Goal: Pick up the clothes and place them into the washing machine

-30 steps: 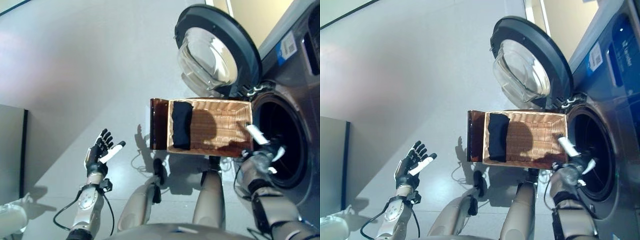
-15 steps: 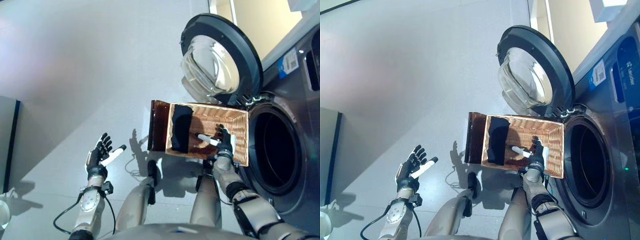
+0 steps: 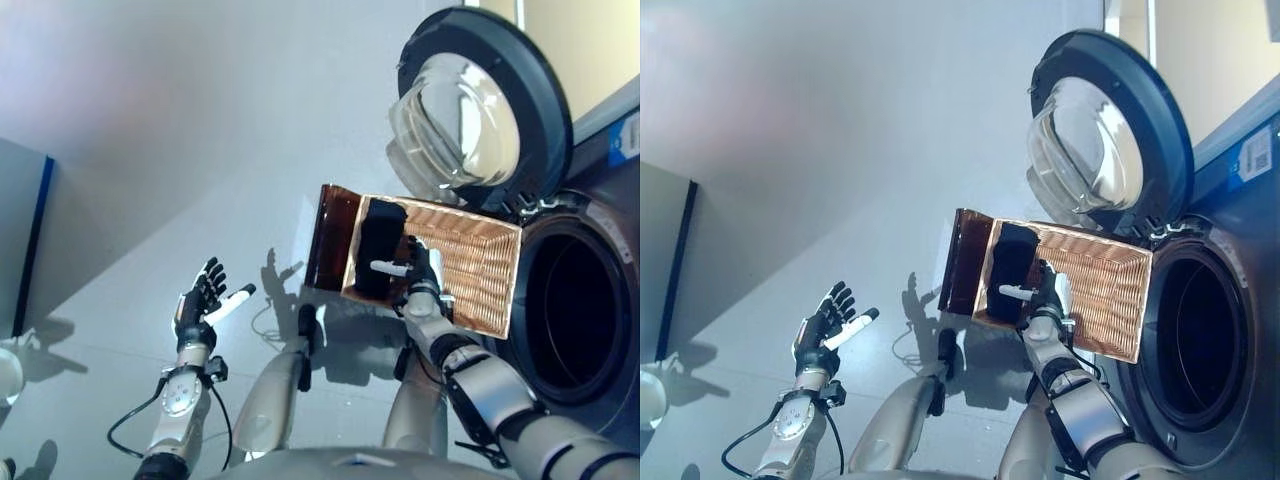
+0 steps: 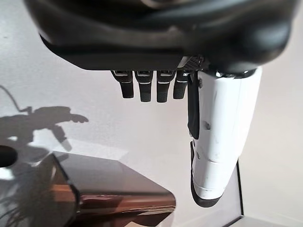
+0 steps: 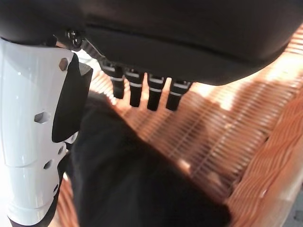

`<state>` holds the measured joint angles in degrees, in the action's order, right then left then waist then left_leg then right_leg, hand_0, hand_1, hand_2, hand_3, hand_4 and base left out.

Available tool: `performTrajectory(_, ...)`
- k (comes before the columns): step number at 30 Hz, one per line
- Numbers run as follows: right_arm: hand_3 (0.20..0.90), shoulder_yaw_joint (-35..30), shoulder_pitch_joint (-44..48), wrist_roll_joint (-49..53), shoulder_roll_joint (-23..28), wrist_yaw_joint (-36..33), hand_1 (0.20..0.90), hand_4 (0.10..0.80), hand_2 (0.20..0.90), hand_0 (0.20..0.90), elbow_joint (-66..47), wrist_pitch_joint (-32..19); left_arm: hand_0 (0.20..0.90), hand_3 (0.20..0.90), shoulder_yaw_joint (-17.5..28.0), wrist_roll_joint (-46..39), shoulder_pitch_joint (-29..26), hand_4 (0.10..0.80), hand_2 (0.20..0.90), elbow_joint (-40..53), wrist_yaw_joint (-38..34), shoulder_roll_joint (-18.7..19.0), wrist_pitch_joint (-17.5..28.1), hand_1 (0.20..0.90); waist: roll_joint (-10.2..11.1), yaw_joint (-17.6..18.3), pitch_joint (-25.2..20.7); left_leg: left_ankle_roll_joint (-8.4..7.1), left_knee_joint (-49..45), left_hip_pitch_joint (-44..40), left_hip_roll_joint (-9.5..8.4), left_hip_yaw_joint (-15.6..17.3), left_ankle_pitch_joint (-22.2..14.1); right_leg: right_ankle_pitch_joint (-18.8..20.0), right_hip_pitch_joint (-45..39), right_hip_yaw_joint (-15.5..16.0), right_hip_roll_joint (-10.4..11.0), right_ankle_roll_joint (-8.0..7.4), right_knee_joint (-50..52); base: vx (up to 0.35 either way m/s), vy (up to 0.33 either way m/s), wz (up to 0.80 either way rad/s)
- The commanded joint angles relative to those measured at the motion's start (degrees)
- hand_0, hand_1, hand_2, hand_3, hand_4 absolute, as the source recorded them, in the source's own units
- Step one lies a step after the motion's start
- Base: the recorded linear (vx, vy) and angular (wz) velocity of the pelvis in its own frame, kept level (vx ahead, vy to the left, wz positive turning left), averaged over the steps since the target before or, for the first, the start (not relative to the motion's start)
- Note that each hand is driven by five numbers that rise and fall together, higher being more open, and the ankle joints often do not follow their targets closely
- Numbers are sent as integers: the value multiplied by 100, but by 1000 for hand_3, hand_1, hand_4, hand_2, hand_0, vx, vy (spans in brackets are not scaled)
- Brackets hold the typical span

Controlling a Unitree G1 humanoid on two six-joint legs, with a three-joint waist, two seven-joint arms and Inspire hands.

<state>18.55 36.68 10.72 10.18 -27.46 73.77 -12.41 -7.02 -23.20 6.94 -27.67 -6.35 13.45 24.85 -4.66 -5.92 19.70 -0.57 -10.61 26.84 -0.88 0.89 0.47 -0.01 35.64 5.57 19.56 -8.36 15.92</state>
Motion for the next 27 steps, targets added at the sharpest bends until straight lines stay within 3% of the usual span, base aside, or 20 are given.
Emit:
performTrajectory(1, 900, 293, 310, 52, -82, -152, 900, 800, 900, 900, -171, -175, 900, 900, 408, 27, 213, 800, 900, 852, -106, 556, 353, 900, 27, -171, -85, -424, -475, 564, 240, -161, -67, 739, -162, -296, 196, -166, -111, -43, 36, 2)
performTrajectory(10, 900, 308, 501, 97, -183, -218, 900, 800, 900, 900, -76, -160, 900, 900, 429, 23, 245, 800, 900, 1098, -145, 590, 336, 900, -83, -205, 138, -386, -1084, 986, 220, -146, -279, 554, 260, -452, 180, -101, 437, -29, 29, 0)
performTrajectory(27, 900, 91, 836, 513, -160, -363, 900, 800, 900, 900, 104, -313, 900, 900, 523, 28, 408, 800, 900, 1326, -176, 699, 333, 900, -173, -278, 118, -274, -2501, 2041, 195, -239, -732, -84, 1287, -732, 89, 56, 1936, -17, 8, 0)
